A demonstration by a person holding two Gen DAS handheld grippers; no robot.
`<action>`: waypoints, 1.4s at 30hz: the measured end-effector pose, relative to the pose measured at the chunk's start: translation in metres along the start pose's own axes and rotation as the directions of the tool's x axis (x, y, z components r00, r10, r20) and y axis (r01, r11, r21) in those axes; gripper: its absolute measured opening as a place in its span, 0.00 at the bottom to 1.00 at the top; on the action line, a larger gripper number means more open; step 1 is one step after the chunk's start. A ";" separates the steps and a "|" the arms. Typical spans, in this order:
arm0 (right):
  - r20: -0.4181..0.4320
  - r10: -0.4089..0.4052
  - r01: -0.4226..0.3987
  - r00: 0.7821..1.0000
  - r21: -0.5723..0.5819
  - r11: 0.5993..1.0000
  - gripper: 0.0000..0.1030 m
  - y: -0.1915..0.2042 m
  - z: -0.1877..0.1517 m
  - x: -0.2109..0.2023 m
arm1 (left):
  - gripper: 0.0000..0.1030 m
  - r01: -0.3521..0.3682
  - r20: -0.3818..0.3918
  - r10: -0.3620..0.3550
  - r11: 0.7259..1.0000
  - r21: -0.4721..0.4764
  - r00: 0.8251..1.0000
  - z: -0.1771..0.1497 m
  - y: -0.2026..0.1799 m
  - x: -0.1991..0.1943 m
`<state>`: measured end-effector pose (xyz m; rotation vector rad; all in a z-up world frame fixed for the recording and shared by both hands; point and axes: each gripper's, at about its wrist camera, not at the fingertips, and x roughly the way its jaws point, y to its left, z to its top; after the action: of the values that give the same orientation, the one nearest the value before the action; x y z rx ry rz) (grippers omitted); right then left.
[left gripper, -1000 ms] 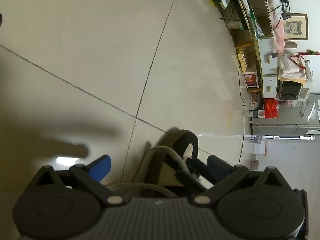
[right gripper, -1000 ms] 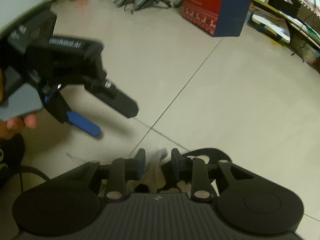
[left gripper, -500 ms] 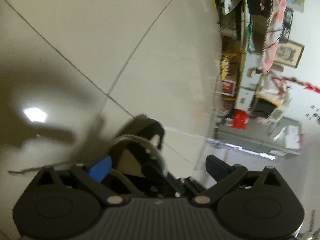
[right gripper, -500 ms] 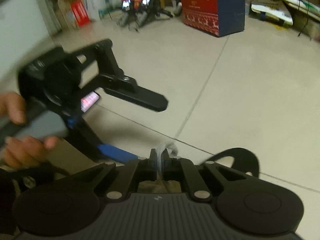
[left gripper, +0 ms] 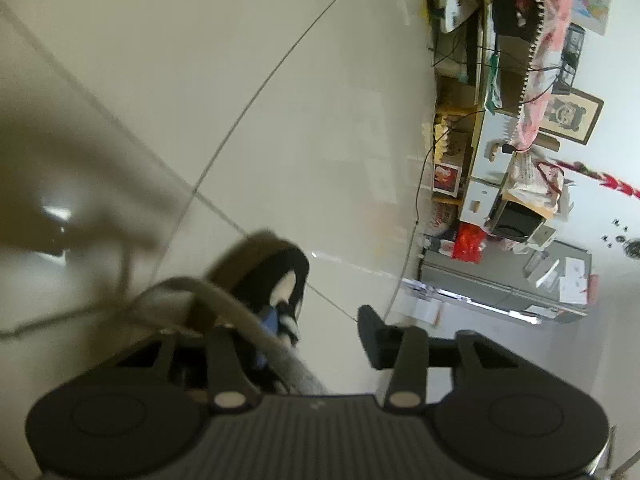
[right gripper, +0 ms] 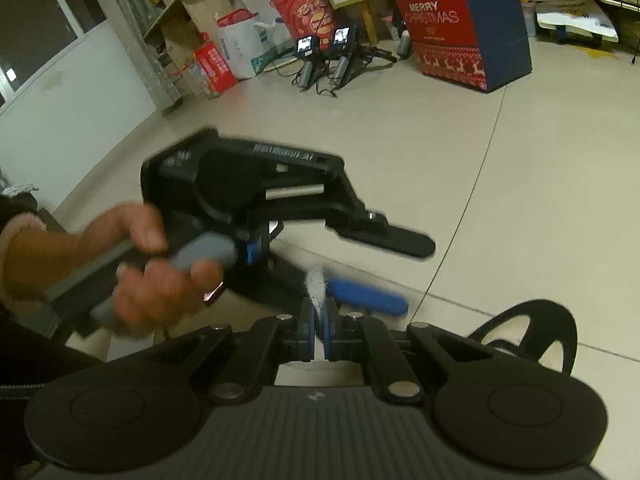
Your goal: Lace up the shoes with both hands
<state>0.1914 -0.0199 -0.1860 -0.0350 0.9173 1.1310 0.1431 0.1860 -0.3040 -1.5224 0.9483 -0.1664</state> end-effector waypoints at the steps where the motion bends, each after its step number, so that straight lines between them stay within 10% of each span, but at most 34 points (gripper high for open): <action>1: -0.009 0.006 -0.006 1.000 -0.005 1.000 0.05 0.000 0.000 0.001 | 0.41 0.002 0.009 -0.002 1.000 0.011 1.000 0.002 -0.002 -0.002; 18: -0.055 -0.006 0.007 0.998 0.027 1.000 0.05 -0.006 -0.015 0.000 | 0.26 -0.059 0.022 0.056 0.985 0.164 0.998 0.022 -0.012 -0.017; 20: -0.045 -0.027 0.029 0.999 0.044 0.999 0.05 -0.009 -0.013 0.000 | 0.28 -0.074 0.004 0.074 0.985 0.156 0.997 0.021 -0.008 -0.015; 23: -0.036 -0.074 0.076 0.997 0.068 0.995 0.05 -0.018 -0.008 -0.002 | 0.59 -0.113 0.031 0.110 0.989 0.097 0.993 0.024 0.000 -0.017; 38: -0.015 -0.083 0.084 0.996 0.055 0.995 0.05 -0.016 -0.007 -0.006 | 0.55 -0.140 -0.025 0.140 0.990 -0.006 0.990 0.017 0.016 -0.002; 42: 0.032 -0.146 0.143 0.989 0.096 0.985 0.05 -0.026 -0.002 -0.011 | 0.71 -0.209 -0.005 0.209 0.977 -0.029 0.978 0.015 0.019 -0.008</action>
<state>0.2091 -0.0416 -0.1907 -0.0030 0.9174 0.9504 0.1384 0.2048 -0.3207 -1.4386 1.1101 -0.0027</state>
